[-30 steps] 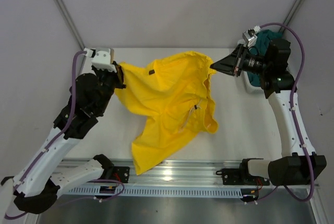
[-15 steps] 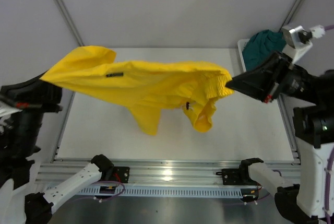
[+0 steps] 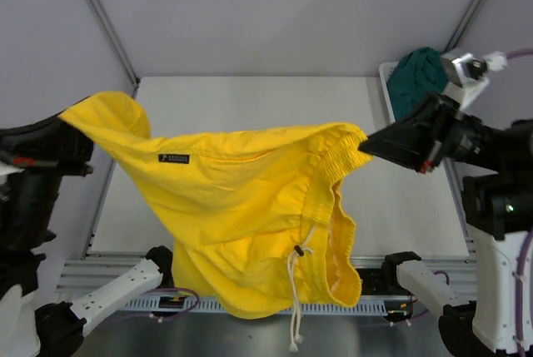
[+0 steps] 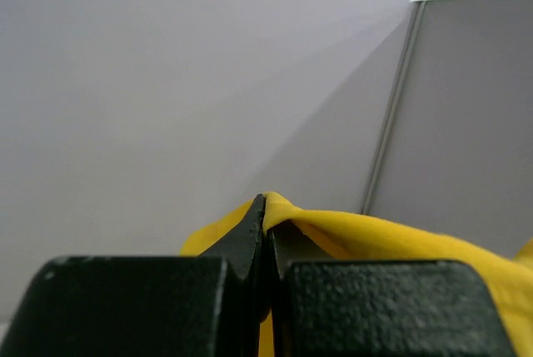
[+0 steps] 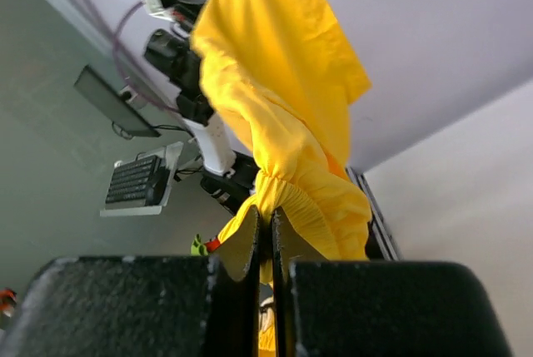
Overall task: Fold and stack the shorts
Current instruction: Flatten the shorts out
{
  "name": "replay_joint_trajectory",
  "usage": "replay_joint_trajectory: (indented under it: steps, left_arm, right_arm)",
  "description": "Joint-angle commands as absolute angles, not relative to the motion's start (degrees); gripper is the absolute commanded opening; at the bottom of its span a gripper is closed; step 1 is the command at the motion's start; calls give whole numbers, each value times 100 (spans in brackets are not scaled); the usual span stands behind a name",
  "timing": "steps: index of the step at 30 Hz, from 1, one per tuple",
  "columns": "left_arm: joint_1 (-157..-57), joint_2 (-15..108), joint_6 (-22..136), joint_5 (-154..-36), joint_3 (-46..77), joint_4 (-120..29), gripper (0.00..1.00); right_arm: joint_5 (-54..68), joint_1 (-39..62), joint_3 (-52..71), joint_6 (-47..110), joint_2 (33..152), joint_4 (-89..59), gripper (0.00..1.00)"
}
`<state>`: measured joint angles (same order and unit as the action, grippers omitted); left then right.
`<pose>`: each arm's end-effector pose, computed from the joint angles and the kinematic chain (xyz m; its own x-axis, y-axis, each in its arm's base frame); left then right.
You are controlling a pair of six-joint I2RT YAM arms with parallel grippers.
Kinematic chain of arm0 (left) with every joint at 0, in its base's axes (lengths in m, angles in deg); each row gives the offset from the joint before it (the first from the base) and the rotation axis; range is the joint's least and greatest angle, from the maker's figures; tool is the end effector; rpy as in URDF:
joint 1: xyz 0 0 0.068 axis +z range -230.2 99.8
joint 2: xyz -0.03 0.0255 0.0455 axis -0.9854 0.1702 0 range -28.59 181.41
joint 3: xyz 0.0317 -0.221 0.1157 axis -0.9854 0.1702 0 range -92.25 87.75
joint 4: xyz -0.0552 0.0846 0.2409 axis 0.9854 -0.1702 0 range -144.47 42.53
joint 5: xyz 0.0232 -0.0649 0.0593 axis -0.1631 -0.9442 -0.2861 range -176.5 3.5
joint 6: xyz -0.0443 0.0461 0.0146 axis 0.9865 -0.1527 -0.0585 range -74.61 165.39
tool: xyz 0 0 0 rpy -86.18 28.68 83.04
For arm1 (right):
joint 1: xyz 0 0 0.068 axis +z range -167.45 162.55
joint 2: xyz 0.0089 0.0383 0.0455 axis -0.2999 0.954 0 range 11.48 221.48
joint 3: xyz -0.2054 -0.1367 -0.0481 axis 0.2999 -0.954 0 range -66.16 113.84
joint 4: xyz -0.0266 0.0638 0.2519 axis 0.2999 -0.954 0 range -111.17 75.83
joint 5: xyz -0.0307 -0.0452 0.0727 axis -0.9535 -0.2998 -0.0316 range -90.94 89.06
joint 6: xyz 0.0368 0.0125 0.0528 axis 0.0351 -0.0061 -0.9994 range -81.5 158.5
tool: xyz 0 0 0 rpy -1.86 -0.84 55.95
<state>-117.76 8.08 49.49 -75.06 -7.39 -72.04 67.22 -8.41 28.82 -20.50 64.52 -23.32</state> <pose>0.0111 0.0043 0.5674 0.4075 -0.4018 -0.8200 0.4973 0.8508 -0.1698 0.0862 0.0622 0.5654 -0.4351 0.2538 -0.8639 -0.8855 0.0531 0.4616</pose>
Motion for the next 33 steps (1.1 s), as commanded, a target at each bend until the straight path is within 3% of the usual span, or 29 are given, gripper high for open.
replay_joint_trajectory:
  steps: [1,5,11,15,25,32,33]
  left_arm:
    - [-11738,1588,4944,-6956,1,-7103,0]
    - [-11572,2124,4829,-6725,932,-6392,0]
    - [-10544,3002,5575,-7770,2436,-5126,0]
    - [-10481,3969,5717,-7333,2798,-4537,0]
    - [-10367,5701,5603,-6892,2069,-3763,0]
    - [-10358,7473,5295,-6963,568,-3419,0]
    - [-10358,7721,5251,-6919,-113,-3480,0]
  right_arm:
    - [6446,-902,2052,-1837,7132,-2139,0]
    - [6287,-1024,1173,-1530,7616,-1840,0]
    - [5831,-1314,389,-607,8600,-1935,0]
    - [5471,-1464,292,-132,9461,-2006,0]
    - [4653,-1569,1864,685,11367,-2541,0]
    - [4336,-2088,2612,581,12309,-2350,0]
    - [4266,-2175,2743,554,12467,-2383,0]
